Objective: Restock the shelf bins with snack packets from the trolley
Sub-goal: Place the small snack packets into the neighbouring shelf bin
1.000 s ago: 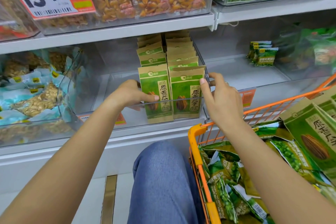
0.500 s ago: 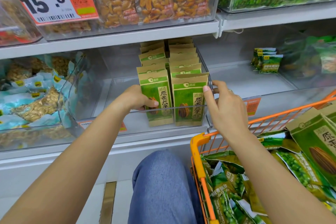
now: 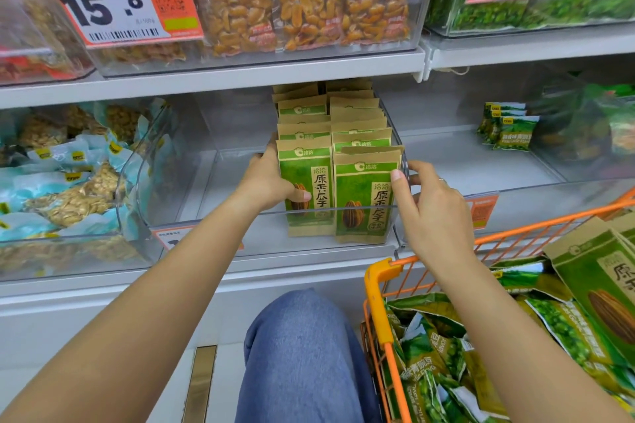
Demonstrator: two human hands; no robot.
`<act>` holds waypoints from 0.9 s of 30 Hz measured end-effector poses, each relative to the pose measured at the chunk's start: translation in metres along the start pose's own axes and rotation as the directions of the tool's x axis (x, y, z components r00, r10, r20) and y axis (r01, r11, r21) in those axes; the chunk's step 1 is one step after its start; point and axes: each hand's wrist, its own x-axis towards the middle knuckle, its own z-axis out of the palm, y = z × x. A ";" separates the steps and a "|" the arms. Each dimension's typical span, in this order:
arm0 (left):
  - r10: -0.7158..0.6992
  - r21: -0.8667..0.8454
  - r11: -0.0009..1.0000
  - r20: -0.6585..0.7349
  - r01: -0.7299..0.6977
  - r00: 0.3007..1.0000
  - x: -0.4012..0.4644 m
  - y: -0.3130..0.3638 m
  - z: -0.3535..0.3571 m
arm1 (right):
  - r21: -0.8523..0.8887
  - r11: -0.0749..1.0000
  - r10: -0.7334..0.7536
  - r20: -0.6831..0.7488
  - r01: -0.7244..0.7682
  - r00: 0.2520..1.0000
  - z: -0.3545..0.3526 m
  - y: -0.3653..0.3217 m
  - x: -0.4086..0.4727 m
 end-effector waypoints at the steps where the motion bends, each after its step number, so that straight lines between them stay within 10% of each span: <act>1: -0.048 -0.021 0.999 0.042 0.049 0.998 0.005 -0.002 -0.001 | -0.004 1.000 -0.001 -0.001 0.001 1.000 0.000 0.000 0.000; 9: -0.073 -0.197 0.968 0.364 0.153 0.929 0.019 0.000 -0.005 | -0.019 1.000 -0.003 -0.018 0.002 1.000 0.003 0.003 0.000; 20: -0.026 0.047 0.999 0.268 0.014 0.963 0.006 0.007 -0.007 | -0.009 1.000 0.002 -0.017 -0.002 1.000 0.000 0.000 0.000; 27: -0.065 -0.053 0.997 -0.114 0.059 0.991 -0.052 0.039 -0.015 | 0.515 0.844 0.173 0.006 -0.152 0.985 -0.031 -0.003 0.003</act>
